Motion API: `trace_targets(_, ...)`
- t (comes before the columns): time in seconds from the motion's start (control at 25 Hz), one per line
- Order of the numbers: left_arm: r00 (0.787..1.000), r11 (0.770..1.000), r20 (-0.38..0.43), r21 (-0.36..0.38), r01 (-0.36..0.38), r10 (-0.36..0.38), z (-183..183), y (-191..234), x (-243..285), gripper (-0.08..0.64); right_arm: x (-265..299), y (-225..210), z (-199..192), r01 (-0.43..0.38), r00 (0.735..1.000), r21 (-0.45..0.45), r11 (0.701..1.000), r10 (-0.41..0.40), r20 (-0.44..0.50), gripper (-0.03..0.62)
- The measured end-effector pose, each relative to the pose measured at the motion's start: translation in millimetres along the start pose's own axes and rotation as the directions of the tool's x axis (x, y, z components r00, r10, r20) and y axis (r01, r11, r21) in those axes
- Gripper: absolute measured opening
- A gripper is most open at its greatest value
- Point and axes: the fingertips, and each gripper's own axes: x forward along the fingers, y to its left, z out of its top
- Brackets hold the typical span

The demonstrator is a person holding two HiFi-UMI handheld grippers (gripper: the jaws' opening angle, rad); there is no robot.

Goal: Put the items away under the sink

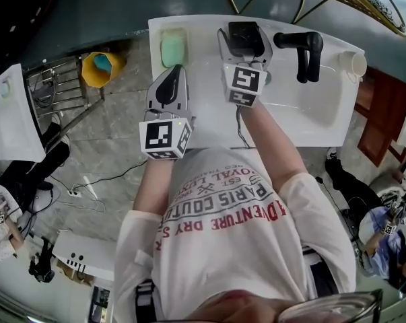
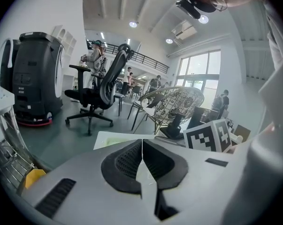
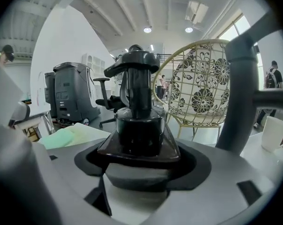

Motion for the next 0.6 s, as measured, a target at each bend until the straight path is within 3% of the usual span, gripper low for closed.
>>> trace_targets(0.28,1.0,1.0,-0.01,0.017,0.016,-0.016,-3.5,-1.0,-6.9,0.026,-7.2,2.8,-1.6,-0.104,0.994,-0.036,0.994,0.103,-0.036,0.376)
trace_targets(0.6,0.998,0.996,0.017,0.071,0.053,-0.055,9.4,-4.4,-26.7,0.026,-40.9,11.7,0.5,-0.129,0.991,-0.02,0.991,0.129,-0.017,0.371)
